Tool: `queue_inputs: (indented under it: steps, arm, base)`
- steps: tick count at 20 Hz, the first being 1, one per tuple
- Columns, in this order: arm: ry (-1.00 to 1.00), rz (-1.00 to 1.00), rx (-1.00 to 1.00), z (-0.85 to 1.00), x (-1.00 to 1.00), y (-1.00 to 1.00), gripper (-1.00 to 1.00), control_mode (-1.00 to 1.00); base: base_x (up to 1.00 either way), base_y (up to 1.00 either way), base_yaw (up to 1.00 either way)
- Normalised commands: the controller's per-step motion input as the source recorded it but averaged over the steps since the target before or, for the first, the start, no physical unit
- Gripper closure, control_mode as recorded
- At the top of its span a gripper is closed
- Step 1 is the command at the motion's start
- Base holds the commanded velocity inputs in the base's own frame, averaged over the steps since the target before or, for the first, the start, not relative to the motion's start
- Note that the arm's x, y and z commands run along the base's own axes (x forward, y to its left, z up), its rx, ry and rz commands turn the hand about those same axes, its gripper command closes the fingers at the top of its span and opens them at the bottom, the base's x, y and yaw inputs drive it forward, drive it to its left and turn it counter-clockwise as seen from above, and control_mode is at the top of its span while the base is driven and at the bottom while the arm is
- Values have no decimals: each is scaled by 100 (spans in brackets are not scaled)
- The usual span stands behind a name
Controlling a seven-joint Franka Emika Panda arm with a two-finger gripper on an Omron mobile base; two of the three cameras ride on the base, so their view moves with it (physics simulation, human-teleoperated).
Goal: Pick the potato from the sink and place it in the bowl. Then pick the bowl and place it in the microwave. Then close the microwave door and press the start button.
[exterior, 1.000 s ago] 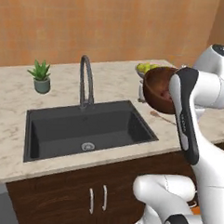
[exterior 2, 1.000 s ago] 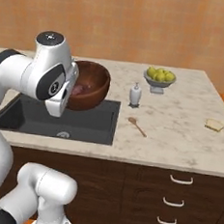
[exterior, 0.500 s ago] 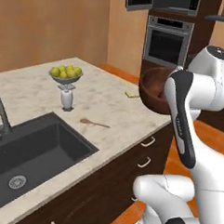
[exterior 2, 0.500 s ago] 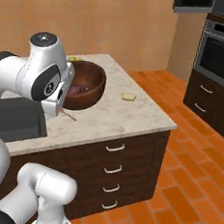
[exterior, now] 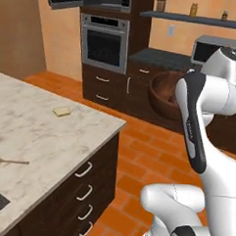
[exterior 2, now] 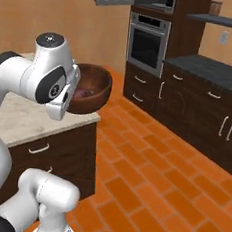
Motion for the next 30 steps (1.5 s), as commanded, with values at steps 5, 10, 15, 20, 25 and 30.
queue_inputs:
  steps: [5, 10, 15, 20, 25, 30]
  arm:
    - [0, 0, 0, 0, 0, 0, 100, 100]
    - [0, 0, 0, 0, 0, 0, 100, 100]
    - [0, 0, 0, 0, 0, 0, 100, 100]
    - [0, 0, 0, 0, 0, 0, 100, 100]
    - [0, 0, 0, 0, 0, 0, 100, 100]
    - [0, 0, 0, 0, 0, 0, 100, 100]
  base:
    - [39, -100, -39]
    - [98, -55, -6]
    - [100, -53, 16]
    - [100, -48, 28]
    - [100, -7, 31]
    - [93, -1, 41]
